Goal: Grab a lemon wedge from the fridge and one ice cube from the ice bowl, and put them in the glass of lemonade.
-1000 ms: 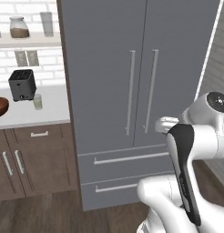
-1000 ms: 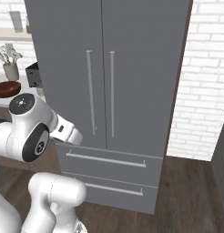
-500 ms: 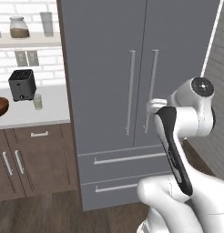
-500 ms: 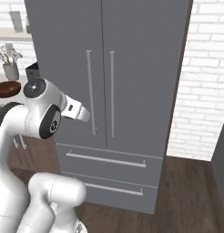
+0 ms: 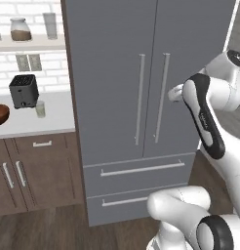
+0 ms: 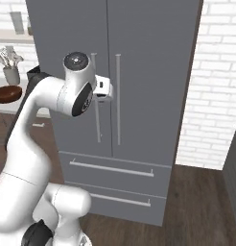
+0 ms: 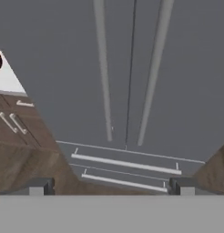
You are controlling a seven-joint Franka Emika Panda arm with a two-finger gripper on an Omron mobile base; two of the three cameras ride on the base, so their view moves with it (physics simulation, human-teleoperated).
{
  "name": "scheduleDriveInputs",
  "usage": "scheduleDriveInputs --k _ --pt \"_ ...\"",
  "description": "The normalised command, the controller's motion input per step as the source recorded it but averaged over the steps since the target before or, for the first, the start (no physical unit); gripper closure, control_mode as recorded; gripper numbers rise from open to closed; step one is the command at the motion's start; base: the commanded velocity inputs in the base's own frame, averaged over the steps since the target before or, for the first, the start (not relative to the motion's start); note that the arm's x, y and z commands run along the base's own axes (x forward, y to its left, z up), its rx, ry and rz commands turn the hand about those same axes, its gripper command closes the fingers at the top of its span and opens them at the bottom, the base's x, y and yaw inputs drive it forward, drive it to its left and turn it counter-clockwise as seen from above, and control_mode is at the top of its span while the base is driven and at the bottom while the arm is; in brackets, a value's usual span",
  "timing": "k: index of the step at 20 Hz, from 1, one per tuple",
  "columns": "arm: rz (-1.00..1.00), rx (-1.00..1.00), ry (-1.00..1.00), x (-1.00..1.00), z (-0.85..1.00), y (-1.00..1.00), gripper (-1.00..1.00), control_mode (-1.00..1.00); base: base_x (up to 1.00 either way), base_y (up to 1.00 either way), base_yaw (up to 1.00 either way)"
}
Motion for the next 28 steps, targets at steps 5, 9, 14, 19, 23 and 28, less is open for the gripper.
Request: scheduleDriveInputs --k 5,9,14,19,23,28 --pt "0.04 -0.05 0.00 0.22 -0.32 -0.04 -1.00 -1.00 0.00 0.00 0.00" --pt "-0.01 -0.09 0.00 0.52 -0.23 0.00 -1.00 -1.00 0.00 0.00 0.00" --pt "-0.02 0.00 0.00 0.65 -0.33 0.00 -1.00 -1.00 0.00 0.00 0.00" --pt "-0.05 0.00 0.00 0.78 -0.42 0.00 -1.00 -1.00 0.00 0.00 0.00" --pt "-0.09 0.00 0.03 0.91 -0.36 0.00 -1.00 -1.00 0.00 0.00 0.00" --pt "-0.14 0.00 0.08 0.70 -0.17 -0.15 -1.00 -1.00 0.00 0.00 0.00"
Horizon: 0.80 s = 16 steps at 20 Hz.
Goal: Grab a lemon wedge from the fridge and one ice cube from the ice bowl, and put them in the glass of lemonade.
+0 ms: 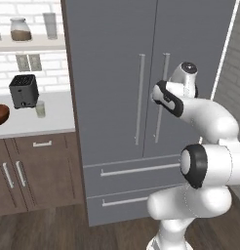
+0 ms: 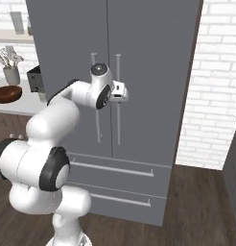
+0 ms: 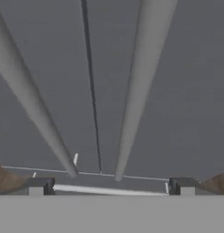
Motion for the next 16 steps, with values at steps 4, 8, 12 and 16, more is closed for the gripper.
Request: scheduleDriveInputs --k 4,8,12,16 --pt "-0.16 0.00 0.04 0.23 -0.05 -0.33 -1.00 -1.00 0.00 0.00 0.00" --pt "0.00 0.02 0.00 0.01 -0.08 -0.11 -1.00 -1.00 0.00 0.00 0.00" --pt "0.07 0.02 0.00 0.01 -0.40 0.00 -1.00 -1.00 0.00 0.00 0.00" --pt "0.06 0.00 0.00 0.14 -0.45 0.00 -1.00 -1.00 0.00 0.00 0.00"
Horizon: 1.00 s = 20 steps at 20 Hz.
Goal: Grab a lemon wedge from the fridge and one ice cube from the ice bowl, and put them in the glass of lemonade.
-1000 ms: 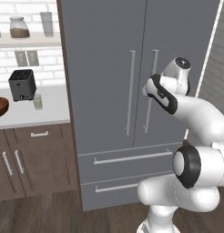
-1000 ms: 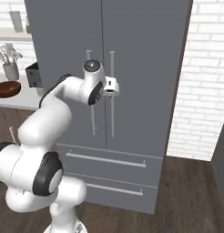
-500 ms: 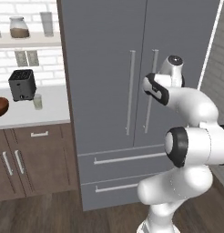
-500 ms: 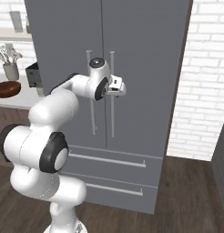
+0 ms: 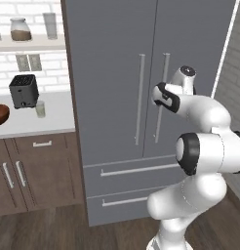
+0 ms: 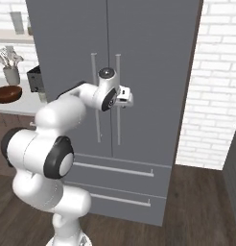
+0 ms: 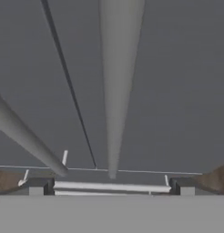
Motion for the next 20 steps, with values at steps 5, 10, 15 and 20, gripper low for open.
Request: scheduleDriveInputs --k 5,10,15,20 --pt "0.03 0.00 -0.03 0.27 -0.05 0.00 -1.00 -1.00 0.00 0.00 0.00" --pt "0.01 0.00 -0.02 0.49 0.01 0.00 -1.00 -1.00 0.00 0.00 0.00" --pt "0.00 0.00 0.00 0.17 0.24 0.00 -1.00 -1.00 0.00 0.00 0.00" --pt "0.00 0.00 0.00 0.16 0.28 0.00 -1.00 -1.00 0.00 0.00 0.00"
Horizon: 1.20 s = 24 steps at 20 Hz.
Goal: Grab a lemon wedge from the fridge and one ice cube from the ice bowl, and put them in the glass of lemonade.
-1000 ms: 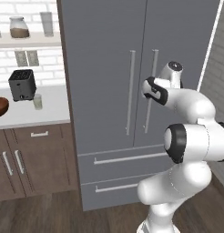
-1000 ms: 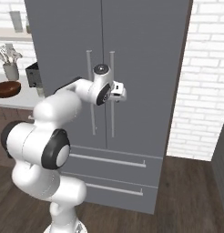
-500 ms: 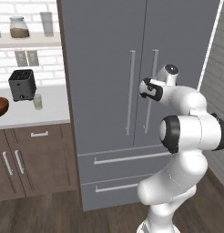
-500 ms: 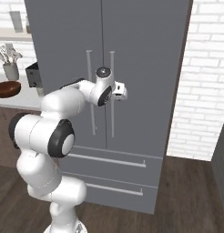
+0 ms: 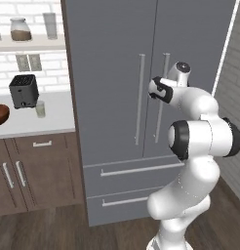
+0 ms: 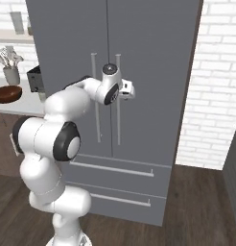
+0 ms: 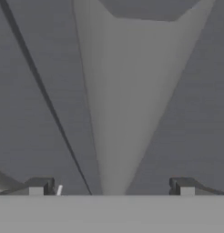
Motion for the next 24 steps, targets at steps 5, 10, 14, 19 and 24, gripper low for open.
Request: scheduleDriveInputs --k 5,10,14,19,24 --pt "0.00 0.00 -0.03 0.49 0.01 0.00 -1.00 -1.00 0.00 0.00 0.00" --pt "0.00 0.00 -0.04 0.28 -0.14 0.00 -1.00 -1.00 0.00 0.00 0.00" --pt "0.00 0.01 -0.11 0.01 -0.16 0.00 -1.00 -1.00 0.00 0.00 0.00" --pt "0.00 0.02 -0.22 -0.05 -0.14 0.00 -1.00 -1.00 0.00 0.00 0.00" --pt "0.00 0.00 -0.09 0.25 0.00 0.00 -1.00 -1.00 0.00 0.00 0.00"
